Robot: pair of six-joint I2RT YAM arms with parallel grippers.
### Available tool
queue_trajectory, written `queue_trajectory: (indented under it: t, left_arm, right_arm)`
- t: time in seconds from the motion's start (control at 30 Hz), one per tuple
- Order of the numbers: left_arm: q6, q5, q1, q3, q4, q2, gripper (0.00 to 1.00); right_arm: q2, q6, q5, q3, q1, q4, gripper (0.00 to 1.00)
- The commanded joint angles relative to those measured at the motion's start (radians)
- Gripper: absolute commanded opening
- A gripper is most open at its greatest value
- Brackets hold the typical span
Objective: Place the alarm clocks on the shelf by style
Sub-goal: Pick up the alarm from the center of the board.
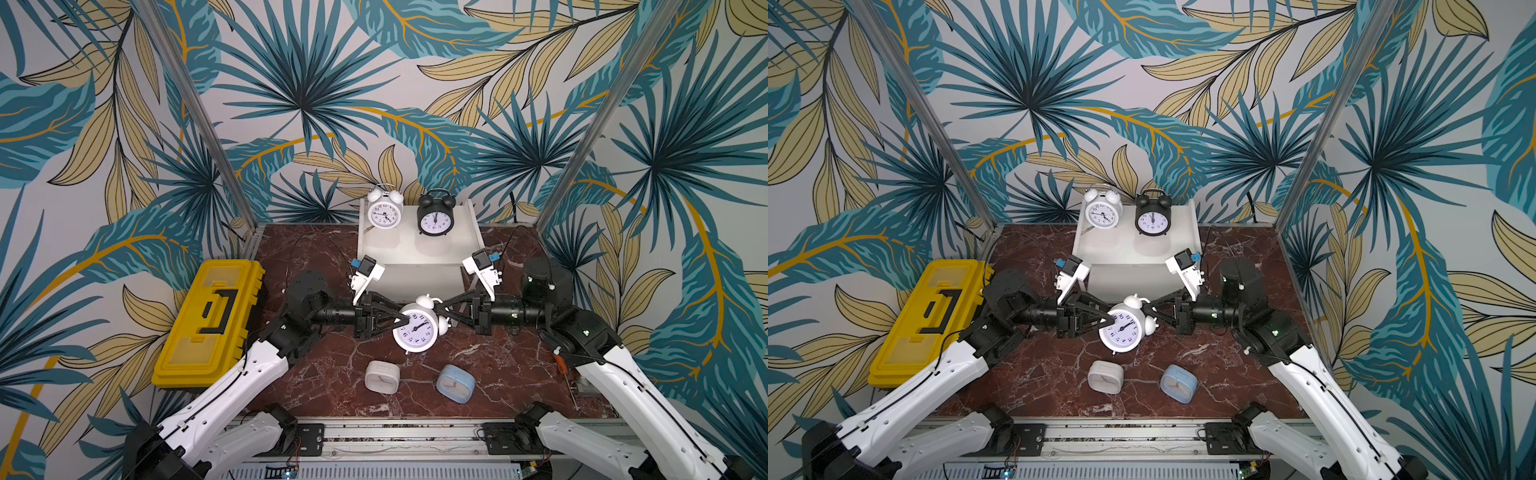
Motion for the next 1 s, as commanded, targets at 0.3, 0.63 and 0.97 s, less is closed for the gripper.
queue_trajectory:
  t: [0.3,0.63,0.97]
  left_arm:
    - [-0.262,-0.32,0.012,-0.135,0.511,-0.013,0.25]
    - [-0.384,-0.268,0.011,-0.149,0.679,0.065,0.25]
    - [-0.356,-0.269,0.01,-0.152,0.629,0.048,0.25]
  right_arm:
    - [-0.141,0.368,0.362,-0.253,0.092,0.469,0.76]
    - [-0.102,0.43,0.342,-0.264,0.135,0.575,0.81]
    - [-0.053,0.446,0.224,-0.25,0.145,0.646,0.63]
